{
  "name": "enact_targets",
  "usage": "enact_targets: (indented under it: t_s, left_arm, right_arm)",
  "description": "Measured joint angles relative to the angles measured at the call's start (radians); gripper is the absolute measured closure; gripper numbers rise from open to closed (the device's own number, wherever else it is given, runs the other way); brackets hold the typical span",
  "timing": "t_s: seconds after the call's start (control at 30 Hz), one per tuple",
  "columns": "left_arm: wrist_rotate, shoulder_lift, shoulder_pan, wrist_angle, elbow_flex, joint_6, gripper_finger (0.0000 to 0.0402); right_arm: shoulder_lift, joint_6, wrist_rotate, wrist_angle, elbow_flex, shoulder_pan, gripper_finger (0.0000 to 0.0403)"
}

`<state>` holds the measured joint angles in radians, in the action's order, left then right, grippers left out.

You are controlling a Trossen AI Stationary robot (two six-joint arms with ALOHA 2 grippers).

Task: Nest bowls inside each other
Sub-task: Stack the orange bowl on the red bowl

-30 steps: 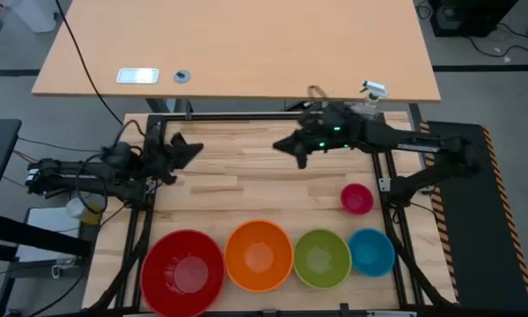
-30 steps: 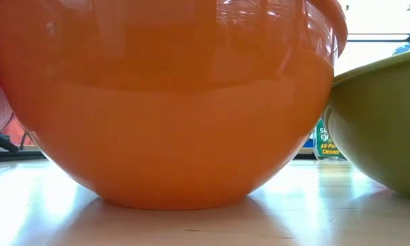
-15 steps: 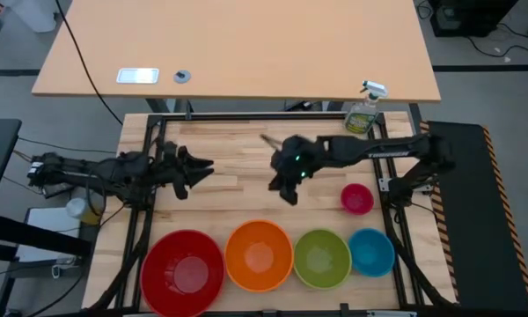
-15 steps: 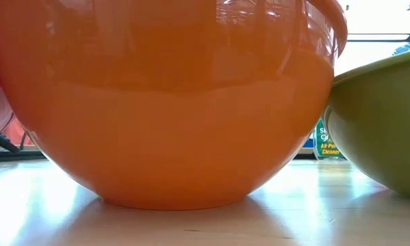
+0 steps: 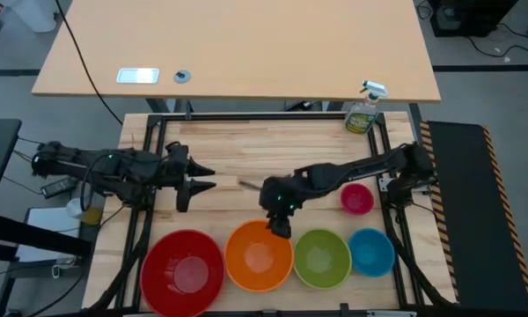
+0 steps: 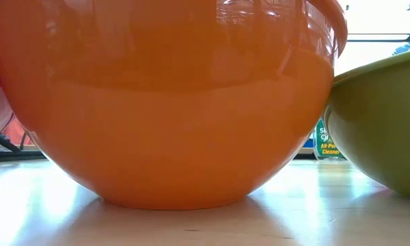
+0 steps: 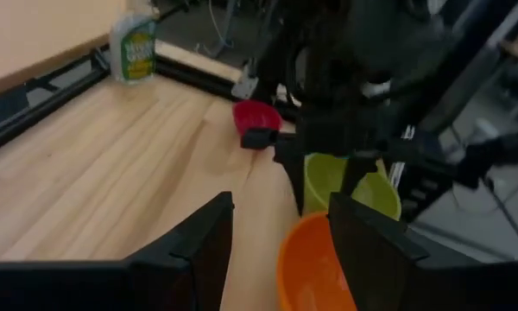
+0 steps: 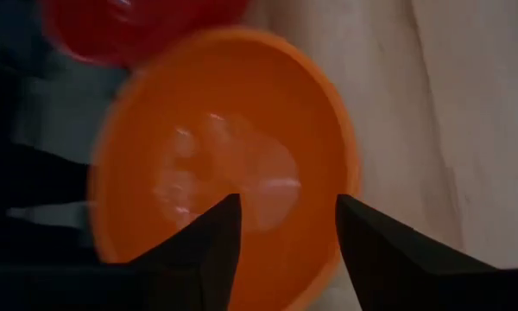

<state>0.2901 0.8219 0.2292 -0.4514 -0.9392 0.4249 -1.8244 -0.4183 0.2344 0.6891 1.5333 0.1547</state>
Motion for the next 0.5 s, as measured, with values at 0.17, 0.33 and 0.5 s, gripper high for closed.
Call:
enact_targets:
  t_s: [0.17,0.33,0.5]
  left_arm:
    - [0.0,0.017,0.025,-0.046,-0.022,0.014,0.0207]
    - [0.0,0.017,0.039,-0.057,-0.022,0.032,0.0207]
    - [0.0,0.016,0.046,-0.089,-0.022,0.033,0.0207]
  right_arm:
    - [-0.095,0.002,-0.085,0.112,0.085,0.025,0.0209]
    - [-0.173,0.006,-0.154,0.184,0.114,0.031,0.0218]
    - [-0.208,0.007,-0.165,0.199,0.115,0.031,0.0236]
